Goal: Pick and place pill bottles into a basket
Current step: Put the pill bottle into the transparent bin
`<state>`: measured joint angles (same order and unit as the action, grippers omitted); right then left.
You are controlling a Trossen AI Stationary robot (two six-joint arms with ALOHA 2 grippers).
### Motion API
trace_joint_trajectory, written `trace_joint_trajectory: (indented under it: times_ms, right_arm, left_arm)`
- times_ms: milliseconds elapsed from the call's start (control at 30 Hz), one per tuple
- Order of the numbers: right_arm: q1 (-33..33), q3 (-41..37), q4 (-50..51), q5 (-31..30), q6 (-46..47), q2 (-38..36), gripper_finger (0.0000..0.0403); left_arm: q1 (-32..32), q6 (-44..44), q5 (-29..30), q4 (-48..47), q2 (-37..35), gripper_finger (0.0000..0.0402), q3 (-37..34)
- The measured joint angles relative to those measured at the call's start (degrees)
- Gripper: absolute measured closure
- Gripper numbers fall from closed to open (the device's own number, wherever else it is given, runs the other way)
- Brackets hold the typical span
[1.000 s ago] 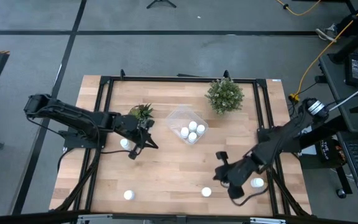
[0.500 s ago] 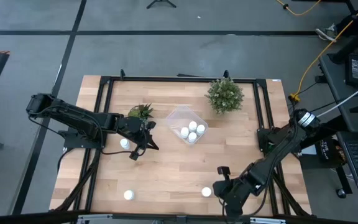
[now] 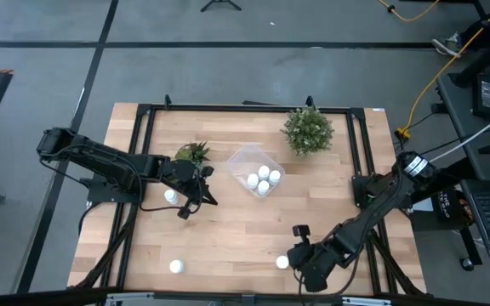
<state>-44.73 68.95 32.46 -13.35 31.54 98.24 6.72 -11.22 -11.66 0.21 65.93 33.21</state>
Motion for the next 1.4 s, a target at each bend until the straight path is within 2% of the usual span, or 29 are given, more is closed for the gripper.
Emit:
trace_joint_trajectory:
  times_ms: [200,467,767,967,1400]
  right_arm:
    - [0.0,0.0,0.2,-4.5,-3.5,0.0,0.0294]
    - [-0.5,-0.2,-0.1,-5.1,0.3,0.0,0.0227]
    - [-1.7,-7.3,-11.8,-5.0,1.2,0.0,0.0167]
    - [-1.2,-7.9,-12.9,-5.1,1.1,0.0,0.0150]
    - [-0.4,-7.9,-16.7,-5.1,-0.2,2.1,0.0148]
  left_arm:
    - [0.0,0.0,0.1,0.0,0.0,0.0399,0.0]
    - [0.0,0.0,0.1,0.0,0.0,0.0400,0.0]
    - [0.0,0.0,0.1,0.0,0.0,0.0400,0.0]
    - [0.0,0.2,0.1,0.0,0.0,0.0400,0.0]
    - [0.0,0.2,0.0,-0.1,0.0,0.0398,0.0]
